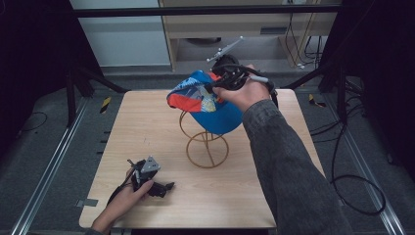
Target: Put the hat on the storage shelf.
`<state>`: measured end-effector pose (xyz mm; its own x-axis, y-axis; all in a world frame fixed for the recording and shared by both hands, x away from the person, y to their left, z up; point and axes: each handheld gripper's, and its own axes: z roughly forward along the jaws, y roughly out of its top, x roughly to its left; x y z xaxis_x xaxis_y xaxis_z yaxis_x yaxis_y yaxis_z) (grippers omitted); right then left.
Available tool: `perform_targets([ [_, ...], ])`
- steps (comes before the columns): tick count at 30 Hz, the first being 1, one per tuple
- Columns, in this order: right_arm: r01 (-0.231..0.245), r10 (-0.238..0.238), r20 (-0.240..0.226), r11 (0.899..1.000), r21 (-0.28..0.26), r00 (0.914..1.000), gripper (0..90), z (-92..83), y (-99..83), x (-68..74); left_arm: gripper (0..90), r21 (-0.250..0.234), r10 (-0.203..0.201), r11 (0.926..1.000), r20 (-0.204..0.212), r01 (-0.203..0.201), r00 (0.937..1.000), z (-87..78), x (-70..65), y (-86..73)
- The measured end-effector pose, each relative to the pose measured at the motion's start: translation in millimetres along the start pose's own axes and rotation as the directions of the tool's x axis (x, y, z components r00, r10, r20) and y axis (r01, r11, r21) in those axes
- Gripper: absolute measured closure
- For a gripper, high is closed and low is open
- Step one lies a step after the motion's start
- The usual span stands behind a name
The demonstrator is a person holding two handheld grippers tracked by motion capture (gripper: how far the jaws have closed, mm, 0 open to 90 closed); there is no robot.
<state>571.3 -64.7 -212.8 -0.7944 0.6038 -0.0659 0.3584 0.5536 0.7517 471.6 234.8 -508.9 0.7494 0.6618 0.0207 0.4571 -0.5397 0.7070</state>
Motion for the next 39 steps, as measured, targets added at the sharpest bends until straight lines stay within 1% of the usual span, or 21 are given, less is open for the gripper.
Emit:
perform_targets([
  [10,0.017,-0.016,-0.014,1.0,0.016,0.9998,89.5,8.2,1.8,6.5,0.0,0.0,0.0,1.0,0.0,0.0,1.0,0.0,0.0,0.0],
  [20,0.031,-0.03,-0.023,0.998,0.045,0.9993,89.4,16.0,1.5,11.4,0.0,-0.001,0.0,1.0,0.0,0.0,1.0,0.0,-0.1,-0.1],
  [39,0.029,-0.027,-0.035,0.998,0.056,0.999,89.3,25.4,0.3,15.2,0.0,0.0,0.0,1.0,-0.001,0.0,1.0,0.0,-0.1,-0.1],
])
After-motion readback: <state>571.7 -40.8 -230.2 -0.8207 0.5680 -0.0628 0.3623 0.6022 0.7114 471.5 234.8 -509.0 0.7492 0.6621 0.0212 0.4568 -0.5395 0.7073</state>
